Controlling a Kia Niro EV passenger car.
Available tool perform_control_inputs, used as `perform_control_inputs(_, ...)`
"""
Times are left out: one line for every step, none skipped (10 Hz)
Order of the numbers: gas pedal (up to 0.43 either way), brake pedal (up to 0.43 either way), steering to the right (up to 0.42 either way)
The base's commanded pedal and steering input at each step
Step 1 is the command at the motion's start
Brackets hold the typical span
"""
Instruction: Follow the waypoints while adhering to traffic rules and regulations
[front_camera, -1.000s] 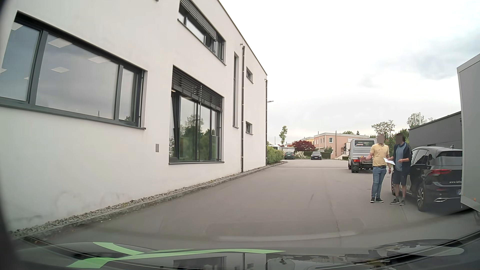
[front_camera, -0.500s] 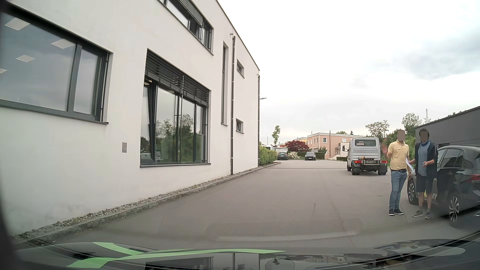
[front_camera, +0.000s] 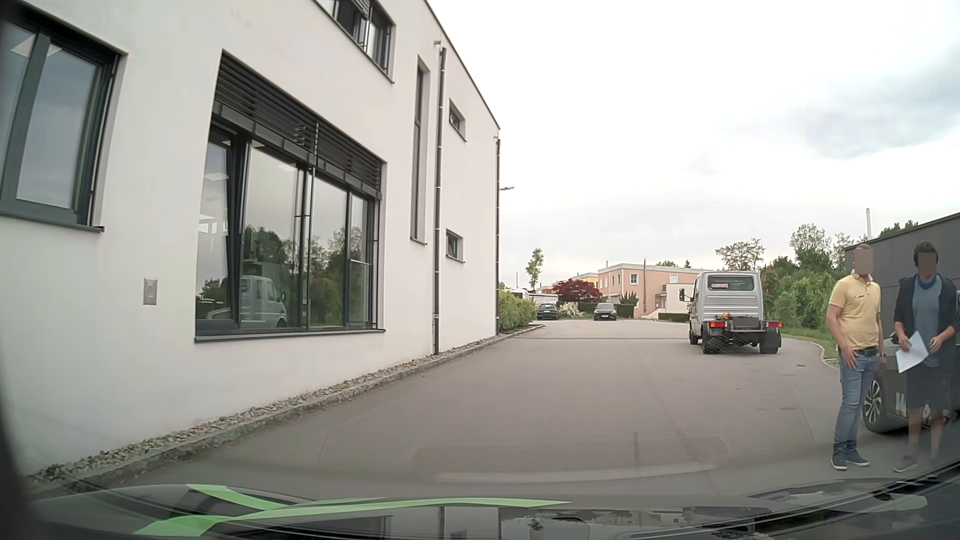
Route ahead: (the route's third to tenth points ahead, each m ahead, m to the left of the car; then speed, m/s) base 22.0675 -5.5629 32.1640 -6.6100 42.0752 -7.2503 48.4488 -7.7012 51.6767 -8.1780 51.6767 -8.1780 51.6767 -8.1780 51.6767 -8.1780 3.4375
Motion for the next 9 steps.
perform_control_inputs(0.020, 0.000, 0.078)
perform_control_inputs(0.020, 0.000, 0.078)
perform_control_inputs(0.020, 0.000, 0.078)
perform_control_inputs(0.020, 0.000, 0.078)
perform_control_inputs(0.020, 0.000, 0.079)
perform_control_inputs(0.020, 0.000, 0.079)
perform_control_inputs(0.020, 0.000, 0.079)
perform_control_inputs(0.020, 0.000, 0.076)
perform_control_inputs(0.020, 0.000, 0.073)
